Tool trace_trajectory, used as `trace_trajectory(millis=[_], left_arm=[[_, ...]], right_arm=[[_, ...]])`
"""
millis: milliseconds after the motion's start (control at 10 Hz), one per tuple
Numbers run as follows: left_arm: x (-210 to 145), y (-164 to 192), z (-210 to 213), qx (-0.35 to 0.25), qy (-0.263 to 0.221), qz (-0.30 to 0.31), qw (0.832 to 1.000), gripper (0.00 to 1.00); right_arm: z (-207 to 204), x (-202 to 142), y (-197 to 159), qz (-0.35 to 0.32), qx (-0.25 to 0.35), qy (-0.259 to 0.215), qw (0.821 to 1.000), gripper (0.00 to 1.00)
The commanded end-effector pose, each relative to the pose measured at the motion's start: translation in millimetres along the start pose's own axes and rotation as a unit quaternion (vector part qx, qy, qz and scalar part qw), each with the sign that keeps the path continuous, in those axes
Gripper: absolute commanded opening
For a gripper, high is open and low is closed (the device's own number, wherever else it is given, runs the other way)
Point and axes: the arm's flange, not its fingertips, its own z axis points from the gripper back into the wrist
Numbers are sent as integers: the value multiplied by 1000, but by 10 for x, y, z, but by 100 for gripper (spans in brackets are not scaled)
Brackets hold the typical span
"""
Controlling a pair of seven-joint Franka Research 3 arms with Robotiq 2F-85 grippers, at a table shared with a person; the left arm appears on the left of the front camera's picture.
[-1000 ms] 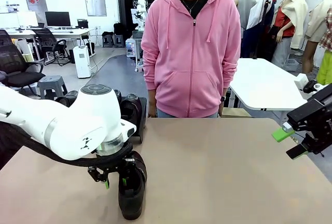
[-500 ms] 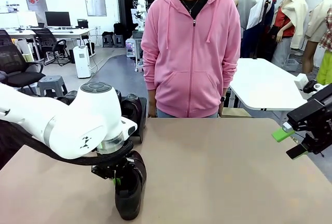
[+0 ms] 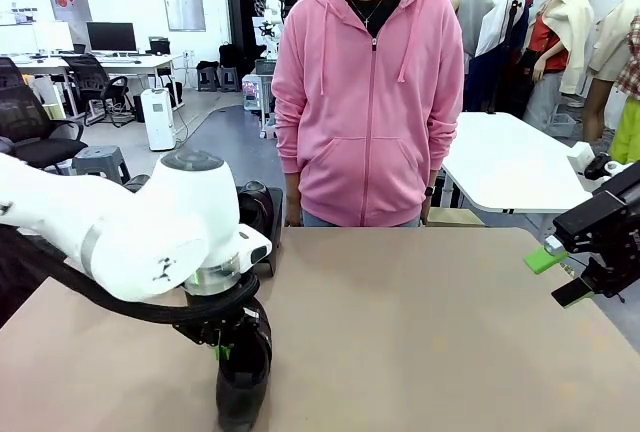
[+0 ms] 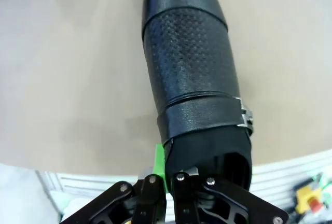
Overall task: Organize the shoes by placing them on the stand.
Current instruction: Place the Shoe from the middle of the table onto the Shoes Stand.
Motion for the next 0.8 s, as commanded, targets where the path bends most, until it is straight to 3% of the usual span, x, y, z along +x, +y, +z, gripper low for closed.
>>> trace_trajectory(millis=[0,100,300,500,600,700], left_arm=[[-254,438,673,12,-16,-69,997,0],[-368,723,890,16,-14,-78,997,0],[-516,1435,1233,37,-98,-10,994,0],[-515,2039,1383,49,-147,36,987,0],[-504,2190,1416,43,-159,53,985,0],[-468,2214,1470,28,-170,125,977,0]], right_arm=[[18,15,-4,14,12,-3,1000,100],[18,15,-4,14,12,-3,1000,100],[18,15,-4,14,12,-3,1000,100],[18,15,-4,14,12,-3,1000,100],[18,15,-4,14,12,-3,1000,100],[18,15,-4,14,12,-3,1000,100]])
